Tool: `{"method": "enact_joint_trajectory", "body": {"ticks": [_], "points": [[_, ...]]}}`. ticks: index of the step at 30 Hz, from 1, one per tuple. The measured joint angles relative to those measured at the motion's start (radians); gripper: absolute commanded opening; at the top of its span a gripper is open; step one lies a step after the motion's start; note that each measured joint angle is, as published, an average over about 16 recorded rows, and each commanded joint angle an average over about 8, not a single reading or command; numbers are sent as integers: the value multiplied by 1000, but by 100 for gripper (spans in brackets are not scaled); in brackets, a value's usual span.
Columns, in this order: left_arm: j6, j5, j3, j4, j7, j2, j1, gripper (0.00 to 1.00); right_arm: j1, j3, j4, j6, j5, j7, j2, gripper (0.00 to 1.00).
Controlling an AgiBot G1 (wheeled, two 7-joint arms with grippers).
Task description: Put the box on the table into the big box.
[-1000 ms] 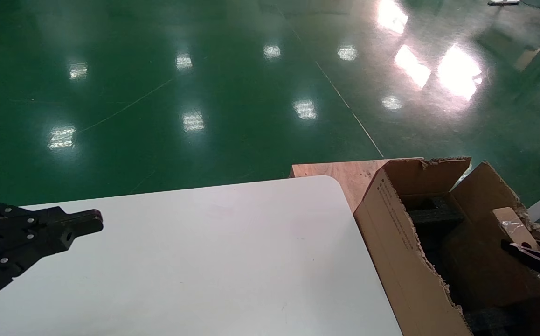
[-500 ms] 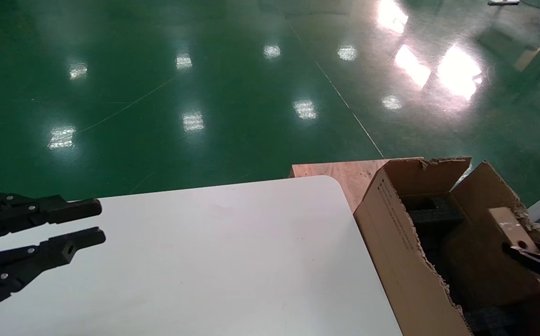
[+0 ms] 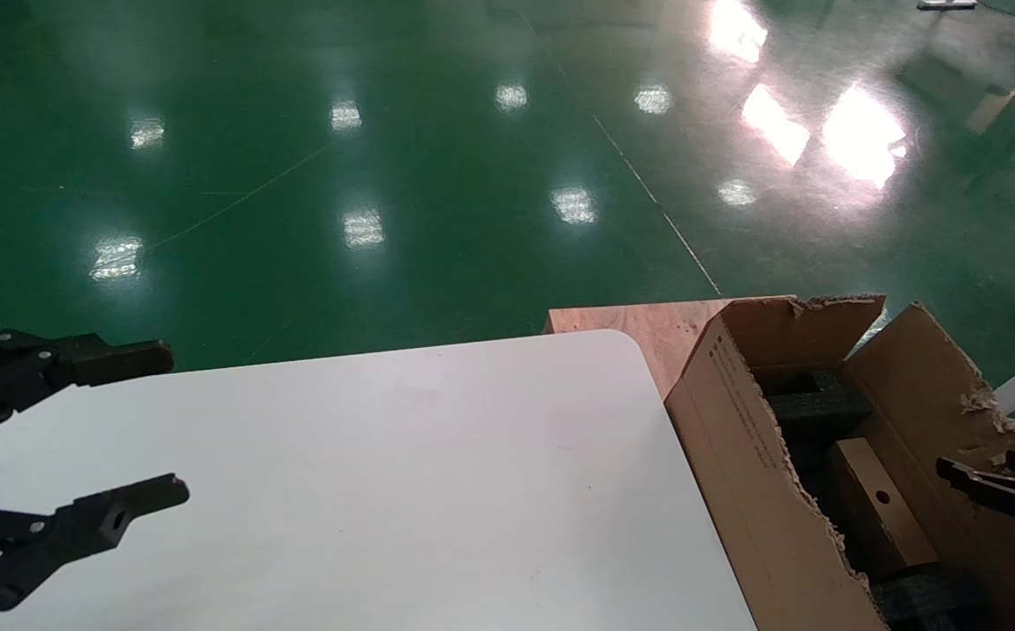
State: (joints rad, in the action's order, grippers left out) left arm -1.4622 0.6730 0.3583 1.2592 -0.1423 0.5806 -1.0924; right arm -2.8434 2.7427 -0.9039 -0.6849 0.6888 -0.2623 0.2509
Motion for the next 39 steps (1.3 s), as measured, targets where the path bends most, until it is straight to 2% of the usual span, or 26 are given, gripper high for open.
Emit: {"method": "enact_joint_trajectory", "body": {"ticks": [10,21,31,35,39], "points": [[0,0,0,0,0,0,0,100,-2,-44,-193,7,-35,58,-61,100],[0,0,0,0,0,0,0,100,18,-55,-423,53,-143,131,-206,100],[0,0,0,0,0,0,0,100,52,-71,-471,59,-196,165,-286,100],[0,0,0,-1,0,0,0,100,91,-124,-467,40,-192,162,-299,100],[0,0,0,-1,0,0,0,100,156,-217,-461,6,-179,156,-316,100]]}}
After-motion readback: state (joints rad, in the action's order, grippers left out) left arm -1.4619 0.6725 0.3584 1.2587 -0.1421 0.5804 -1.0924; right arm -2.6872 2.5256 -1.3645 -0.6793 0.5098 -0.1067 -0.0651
